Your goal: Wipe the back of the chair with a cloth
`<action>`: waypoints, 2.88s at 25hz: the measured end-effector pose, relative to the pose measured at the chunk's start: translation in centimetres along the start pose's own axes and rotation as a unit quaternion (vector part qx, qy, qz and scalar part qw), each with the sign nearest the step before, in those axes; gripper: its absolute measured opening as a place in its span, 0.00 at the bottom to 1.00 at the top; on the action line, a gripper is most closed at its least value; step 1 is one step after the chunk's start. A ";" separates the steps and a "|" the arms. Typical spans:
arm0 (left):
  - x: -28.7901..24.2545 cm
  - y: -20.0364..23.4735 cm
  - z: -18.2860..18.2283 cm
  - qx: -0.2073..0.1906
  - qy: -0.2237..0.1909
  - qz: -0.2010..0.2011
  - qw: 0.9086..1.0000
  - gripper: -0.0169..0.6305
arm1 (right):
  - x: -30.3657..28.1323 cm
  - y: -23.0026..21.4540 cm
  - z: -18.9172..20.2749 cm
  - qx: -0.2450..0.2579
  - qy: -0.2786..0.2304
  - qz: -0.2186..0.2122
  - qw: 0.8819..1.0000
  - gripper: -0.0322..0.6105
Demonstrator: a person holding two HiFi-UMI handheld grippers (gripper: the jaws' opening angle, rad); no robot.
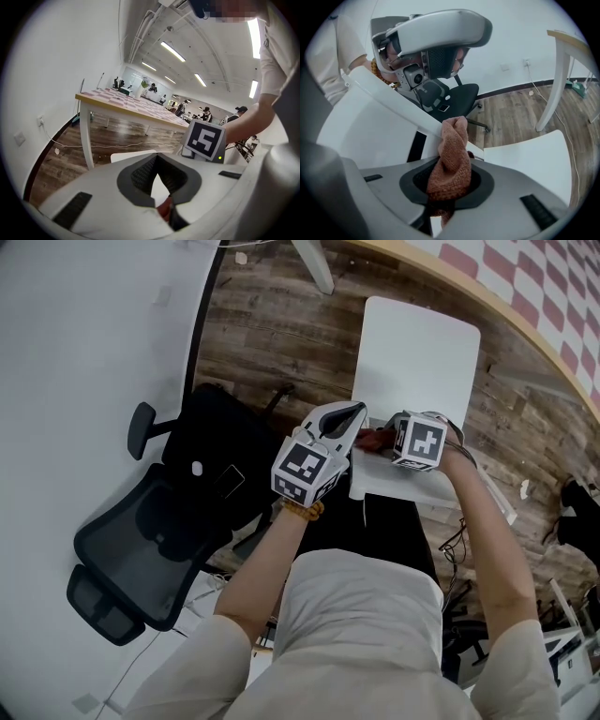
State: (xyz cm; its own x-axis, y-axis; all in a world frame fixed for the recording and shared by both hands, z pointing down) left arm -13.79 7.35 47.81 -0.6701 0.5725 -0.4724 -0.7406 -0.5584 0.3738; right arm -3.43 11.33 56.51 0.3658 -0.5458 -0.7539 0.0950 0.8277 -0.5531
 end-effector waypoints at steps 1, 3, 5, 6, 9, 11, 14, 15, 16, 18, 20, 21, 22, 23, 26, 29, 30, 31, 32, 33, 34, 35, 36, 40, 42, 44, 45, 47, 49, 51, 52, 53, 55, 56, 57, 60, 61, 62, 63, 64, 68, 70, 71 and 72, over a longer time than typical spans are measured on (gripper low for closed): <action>0.2 -0.1 -0.4 -0.001 -0.003 -0.001 1.000 0.04 | 0.5 0.3 -0.3 0.002 -0.004 -0.004 1.000 0.18; 0.5 -0.3 -1.3 -0.004 -0.009 -0.002 1.000 0.04 | 1.4 1.1 -0.8 0.004 -0.010 -0.010 1.000 0.18; 1.0 -0.7 -2.0 -0.007 -0.012 -0.004 1.000 0.04 | 2.3 2.0 -1.3 0.007 -0.015 -0.017 1.000 0.18; 1.2 -0.9 -2.4 -0.007 -0.014 -0.004 1.000 0.04 | 2.8 2.5 -1.6 0.009 -0.017 -0.021 1.000 0.18; 1.4 -1.4 -3.6 -0.011 -0.019 -0.002 1.000 0.04 | 4.3 3.5 -2.2 0.016 -0.023 -0.030 0.999 0.18; 1.5 -1.8 -4.3 -0.015 -0.020 0.001 1.000 0.04 | 5.1 4.1 -2.3 0.021 -0.020 -0.030 0.999 0.18; 1.6 -2.3 -5.3 -0.021 -0.023 0.002 1.000 0.04 | 6.2 5.0 -2.7 0.027 -0.022 -0.033 0.999 0.18; 1.7 -2.5 -5.7 -0.022 -0.025 0.001 0.999 0.04 | 6.6 5.3 -2.9 0.028 -0.025 -0.037 0.999 0.18; 1.8 -2.6 -6.2 -0.024 -0.028 0.001 0.999 0.04 | 7.1 5.7 -3.0 0.029 -0.028 -0.040 0.998 0.18; 1.8 -2.9 -7.0 -0.028 -0.032 0.001 0.999 0.04 | 8.0 6.4 -3.3 0.033 -0.031 -0.049 0.998 0.18; 1.7 -3.2 -7.7 -0.032 -0.036 0.003 0.999 0.04 | 9.0 7.0 -3.6 0.037 -0.033 -0.057 0.997 0.18; 1.7 -3.4 -8.1 -0.034 -0.037 0.003 0.999 0.04 | 9.5 7.4 -3.7 0.040 -0.033 -0.062 0.997 0.18; 1.7 -3.5 -8.4 -0.035 -0.039 0.004 0.999 0.04 | 9.9 7.8 -3.9 0.041 -0.034 -0.067 0.996 0.18; 1.7 -3.7 -8.6 -0.037 -0.040 0.005 0.999 0.04 | 10.3 8.1 -3.9 0.043 -0.034 -0.071 0.996 0.18; 1.6 -4.0 -9.3 -0.040 -0.044 0.008 0.998 0.04 | 11.1 8.5 -3.8 0.042 -0.034 -0.079 0.995 0.18; 1.4 -4.3 -9.5 -0.041 -0.044 0.010 0.998 0.04 | 11.2 8.3 -3.5 0.035 -0.041 -0.081 0.995 0.18; 1.3 -4.3 -9.5 -0.040 -0.044 0.011 0.998 0.04 | 11.2 8.1 -3.4 0.032 -0.044 -0.082 0.995 0.18; 1.1 -4.3 -9.4 -0.039 -0.043 0.012 0.998 0.04 | 11.1 8.0 -3.3 0.030 -0.046 -0.082 0.995 0.18; 1.0 -4.3 -9.2 -0.039 -0.041 0.014 0.998 0.04 | 11.0 7.8 -3.1 0.027 -0.047 -0.082 0.995 0.18; 0.7 -4.2 -9.0 -0.039 -0.039 0.015 0.998 0.04 | 10.8 7.7 -2.9 0.025 -0.047 -0.083 0.995 0.18; 0.5 -4.2 -8.8 -0.041 -0.036 0.017 0.998 0.04 | 10.5 7.4 -2.7 0.023 -0.046 -0.083 0.995 0.18; 0.1 -4.1 -8.6 -0.042 -0.033 0.019 0.998 0.04 | 10.3 7.2 -2.5 0.021 -0.044 -0.082 0.995 0.18; -0.2 -4.0 -8.4 -0.044 -0.030 0.021 0.998 0.04 | 10.0 6.9 -2.2 0.019 -0.041 -0.081 0.996 0.18; -1.6 -3.9 -8.0 -0.046 -0.026 0.030 0.998 0.04 | 8.6 5.5 -1.1 0.014 -0.031 -0.068 0.997 0.18; -2.2 -3.7 -7.8 -0.046 -0.025 0.033 0.998 0.04 | 7.9 4.5 -0.5 0.011 -0.025 -0.054 0.998 0.18; -2.7 -3.7 -7.5 -0.044 -0.023 0.035 0.998 0.04 | 7.1 3.6 0.2 0.008 -0.018 -0.041 0.999 0.18; -3.0 -3.6 -7.2 -0.043 -0.022 0.036 0.998 0.04 | 6.7 3.3 0.6 0.006 -0.015 -0.039 0.999 0.18; -3.5 -3.4 -6.7 -0.041 -0.019 0.037 0.998 0.04 | 5.8 2.7 1.1 0.005 -0.011 -0.038 0.999 0.18; -3.9 -3.2 -6.1 -0.039 -0.015 0.039 0.998 0.04 | 5.0 2.3 1.5 0.005 -0.005 -0.038 0.999 0.18; -4.3 -3.1 -5.7 -0.037 -0.013 0.041 0.998 0.04 | 4.2 1.8 2.1 0.003 0.006 -0.032 0.999 0.18; -4.4 -3.0 -5.6 -0.036 -0.013 0.041 0.998 0.04 | 3.8 1.4 2.6 -0.001 0.012 -0.029 1.000 0.18; -4.6 -2.9 -5.5 -0.034 -0.013 0.042 0.998 0.04 | 3.4 1.1 2.9 -0.004 0.016 -0.027 0.999 0.18; -4.9 -2.7 -5.3 -0.033 -0.012 0.042 0.999 0.04 | 2.7 0.6 3.4 -0.008 0.022 -0.028 0.999 0.18; -5.1 -2.6 -5.2 -0.033 -0.011 0.043 0.998 0.04 | 2.4 0.4 3.5 -0.008 0.023 -0.029 0.999 0.18; -5.3 -2.4 -5.1 -0.033 -0.009 0.044 0.998 0.04 | 2.2 0.2 3.5 -0.007 0.024 -0.031 0.999 0.18; -5.9 -2.0 -4.5 -0.033 -0.002 0.044 0.999 0.04 | 1.4 -0.4 3.9 -0.007 0.028 -0.033 0.999 0.18; -6.1 -1.9 -4.3 -0.032 0.000 0.043 0.999 0.04 | 0.9 -0.8 4.4 -0.012 0.032 -0.030 0.999 0.18; -6.3 -1.7 -4.2 -0.031 0.001 0.042 0.999 0.04 | 0.5 -1.1 4.8 -0.016 0.036 -0.028 0.999 0.18; -6.4 -1.6 -4.0 -0.029 0.002 0.040 0.999 0.04 | 0.2 -1.4 5.0 -0.019 0.040 -0.026 0.999 0.18; -6.5 -1.5 -3.8 -0.026 0.003 0.039 0.999 0.04 | -0.1 -1.6 5.3 -0.020 0.042 -0.024 0.999 0.18; -6.8 -1.1 -3.5 -0.016 0.005 0.032 0.999 0.04 | -0.9 -2.2 5.8 -0.025 0.047 -0.017 0.998 0.18; -6.9 -1.0 -3.5 -0.014 0.007 0.028 0.999 0.05 | -1.1 -2.4 6.2 -0.026 0.051 -0.012 0.998 0.18; -6.9 -1.1 -3.5 -0.014 0.008 0.027 0.999 0.05 | -1.3 -2.5 6.4 -0.026 0.053 -0.009 0.998 0.18; -6.9 -1.1 -3.5 -0.015 0.009 0.027 0.999 0.05 | -1.4 -2.6 6.6 -0.027 0.055 -0.007 0.998 0.18</action>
State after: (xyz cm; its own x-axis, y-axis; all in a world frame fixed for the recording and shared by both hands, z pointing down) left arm -8.19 1.92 47.81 -0.7079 0.5309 -0.4658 -0.7015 -0.6056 0.3757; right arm 1.92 10.81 61.31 0.2608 -0.5701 -0.7791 0.0477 0.8136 -0.5795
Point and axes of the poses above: the fingertips, and each gripper's own axes: x backward along the fingers, y to its left, z out of its underside, the point moved 6 cm from there along x, backward along the fingers, and after that the axes turned 1 degree about -y, right-handed, at the moved point
